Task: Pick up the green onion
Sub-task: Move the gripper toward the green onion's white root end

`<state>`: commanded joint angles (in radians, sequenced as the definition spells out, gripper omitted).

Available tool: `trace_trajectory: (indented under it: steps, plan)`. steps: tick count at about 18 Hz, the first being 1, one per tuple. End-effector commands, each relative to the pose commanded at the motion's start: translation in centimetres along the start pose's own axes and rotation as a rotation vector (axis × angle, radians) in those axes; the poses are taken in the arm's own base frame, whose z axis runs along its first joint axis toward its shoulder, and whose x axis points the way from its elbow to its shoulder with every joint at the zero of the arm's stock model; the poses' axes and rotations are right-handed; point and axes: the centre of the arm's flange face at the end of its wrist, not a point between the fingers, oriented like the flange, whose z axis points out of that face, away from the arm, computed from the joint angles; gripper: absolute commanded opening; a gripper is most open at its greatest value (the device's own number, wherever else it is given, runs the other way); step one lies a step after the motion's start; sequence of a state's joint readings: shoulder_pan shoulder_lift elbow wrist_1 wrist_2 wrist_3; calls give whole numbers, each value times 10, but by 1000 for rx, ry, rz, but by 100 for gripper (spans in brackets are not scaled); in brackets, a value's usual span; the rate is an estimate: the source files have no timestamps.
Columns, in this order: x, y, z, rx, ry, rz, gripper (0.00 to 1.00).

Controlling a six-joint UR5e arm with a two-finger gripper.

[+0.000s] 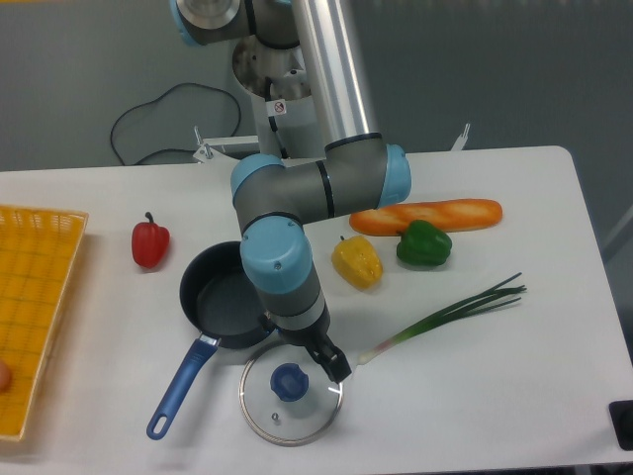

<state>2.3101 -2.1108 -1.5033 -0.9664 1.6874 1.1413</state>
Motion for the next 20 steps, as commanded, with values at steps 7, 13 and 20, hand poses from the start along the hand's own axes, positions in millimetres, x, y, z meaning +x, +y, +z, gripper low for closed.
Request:
trace_trajectory:
  steps: [7,13,20]
  plan:
    - [-9,16,-4,12,-2,-88,100]
    - [-4,17,5,-1,11,-89,100]
    - [-12,31,8,-6,15,-95,100]
